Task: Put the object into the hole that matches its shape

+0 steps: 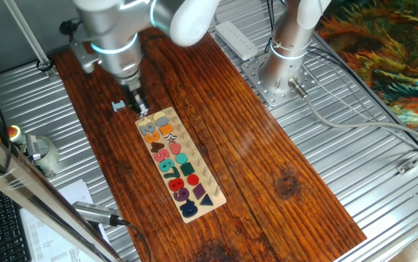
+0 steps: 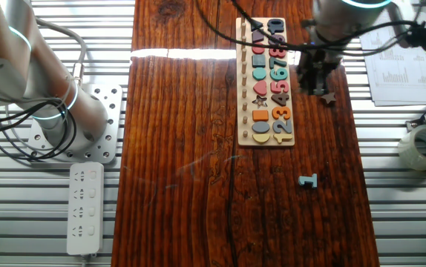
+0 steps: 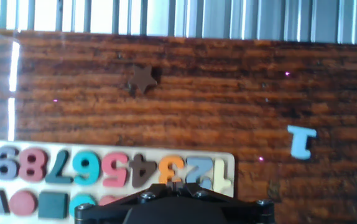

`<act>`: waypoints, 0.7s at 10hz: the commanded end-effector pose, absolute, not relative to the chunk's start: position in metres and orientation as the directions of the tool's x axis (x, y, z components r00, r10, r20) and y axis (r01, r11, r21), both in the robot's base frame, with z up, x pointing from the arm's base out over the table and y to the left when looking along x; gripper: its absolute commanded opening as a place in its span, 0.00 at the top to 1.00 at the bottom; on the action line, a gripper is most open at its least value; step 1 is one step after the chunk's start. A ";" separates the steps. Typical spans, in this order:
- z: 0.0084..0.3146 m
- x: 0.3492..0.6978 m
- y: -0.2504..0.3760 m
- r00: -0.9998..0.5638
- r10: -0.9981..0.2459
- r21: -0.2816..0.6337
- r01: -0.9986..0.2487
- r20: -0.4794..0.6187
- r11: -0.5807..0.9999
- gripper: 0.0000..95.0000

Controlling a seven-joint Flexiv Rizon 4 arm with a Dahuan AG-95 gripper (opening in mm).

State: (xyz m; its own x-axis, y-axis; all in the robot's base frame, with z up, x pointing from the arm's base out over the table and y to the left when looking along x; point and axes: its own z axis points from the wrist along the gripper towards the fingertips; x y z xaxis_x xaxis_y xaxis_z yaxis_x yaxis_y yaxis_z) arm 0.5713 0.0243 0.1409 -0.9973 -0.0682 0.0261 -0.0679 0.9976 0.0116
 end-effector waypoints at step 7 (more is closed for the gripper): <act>0.110 0.614 0.044 -0.998 -0.051 0.018 -0.050 0.029 0.999 1.00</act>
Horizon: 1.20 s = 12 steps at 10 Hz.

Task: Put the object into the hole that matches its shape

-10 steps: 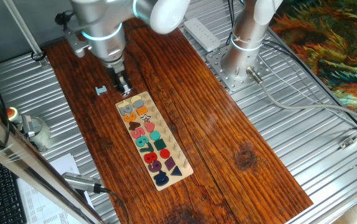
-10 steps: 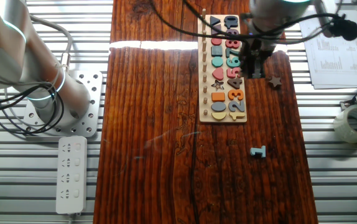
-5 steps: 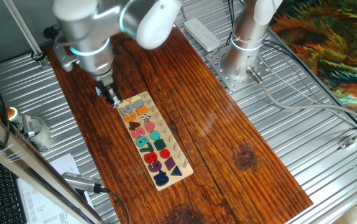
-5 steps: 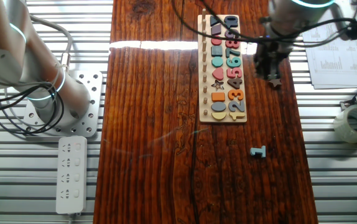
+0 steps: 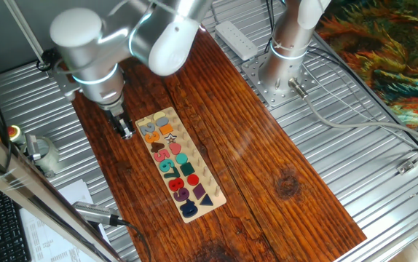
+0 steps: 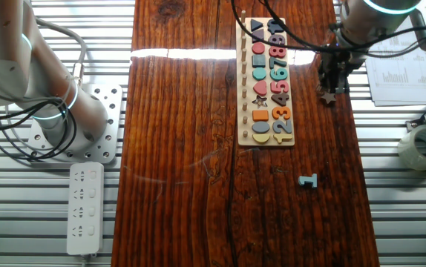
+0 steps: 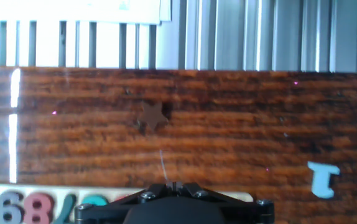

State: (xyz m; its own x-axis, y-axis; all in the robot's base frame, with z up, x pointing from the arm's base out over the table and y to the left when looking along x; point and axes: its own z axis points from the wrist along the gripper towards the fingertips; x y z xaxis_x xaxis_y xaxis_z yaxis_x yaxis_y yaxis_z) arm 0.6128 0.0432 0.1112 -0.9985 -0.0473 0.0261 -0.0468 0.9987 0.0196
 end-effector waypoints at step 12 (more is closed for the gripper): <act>0.105 0.613 0.043 -0.997 -0.056 0.015 -0.056 0.048 0.998 0.80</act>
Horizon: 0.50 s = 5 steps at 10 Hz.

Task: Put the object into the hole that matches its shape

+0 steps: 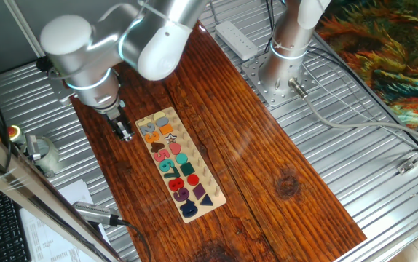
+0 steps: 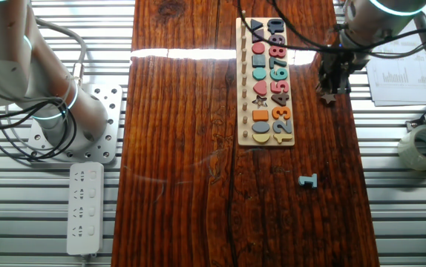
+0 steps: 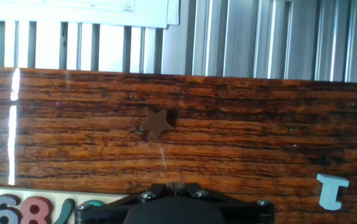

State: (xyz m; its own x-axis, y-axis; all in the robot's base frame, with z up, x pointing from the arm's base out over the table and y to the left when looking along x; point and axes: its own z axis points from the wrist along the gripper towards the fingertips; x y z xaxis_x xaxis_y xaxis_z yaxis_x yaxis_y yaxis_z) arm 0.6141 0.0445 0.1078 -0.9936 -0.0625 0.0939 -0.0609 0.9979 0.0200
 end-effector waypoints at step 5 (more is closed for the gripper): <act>0.079 0.639 0.048 -0.999 -0.042 0.016 -0.042 -0.001 0.999 0.60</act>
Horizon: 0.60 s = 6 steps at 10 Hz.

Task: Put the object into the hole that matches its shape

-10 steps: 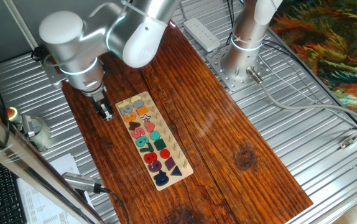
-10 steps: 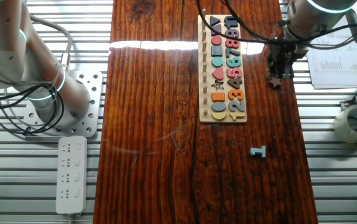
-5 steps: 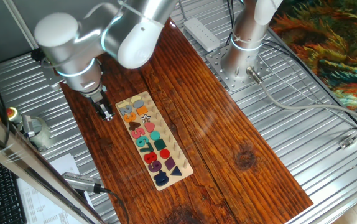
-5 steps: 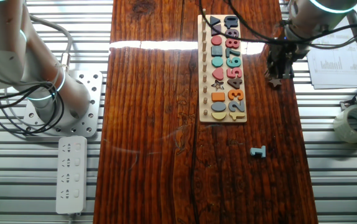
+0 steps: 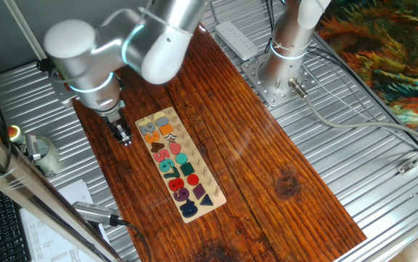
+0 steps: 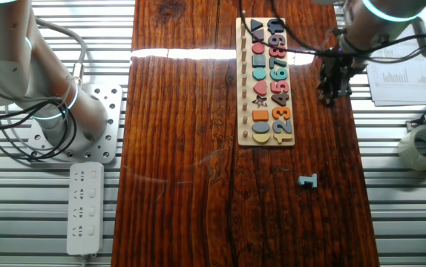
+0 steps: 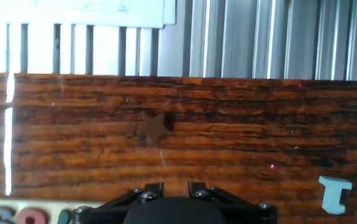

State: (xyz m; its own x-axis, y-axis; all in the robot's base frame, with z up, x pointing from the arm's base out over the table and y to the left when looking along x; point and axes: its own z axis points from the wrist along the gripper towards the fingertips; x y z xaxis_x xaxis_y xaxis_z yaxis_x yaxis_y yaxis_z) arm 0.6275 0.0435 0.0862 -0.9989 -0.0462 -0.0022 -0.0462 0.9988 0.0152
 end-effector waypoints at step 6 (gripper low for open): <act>0.048 0.666 0.068 -1.000 -0.003 0.012 -0.003 -0.010 1.000 0.60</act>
State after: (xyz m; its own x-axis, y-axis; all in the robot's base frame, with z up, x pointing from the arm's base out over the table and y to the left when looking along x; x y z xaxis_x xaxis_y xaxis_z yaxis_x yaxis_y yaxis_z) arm 0.6689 0.0683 0.0444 -0.9999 -0.0037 -0.0111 -0.0038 0.9999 0.0120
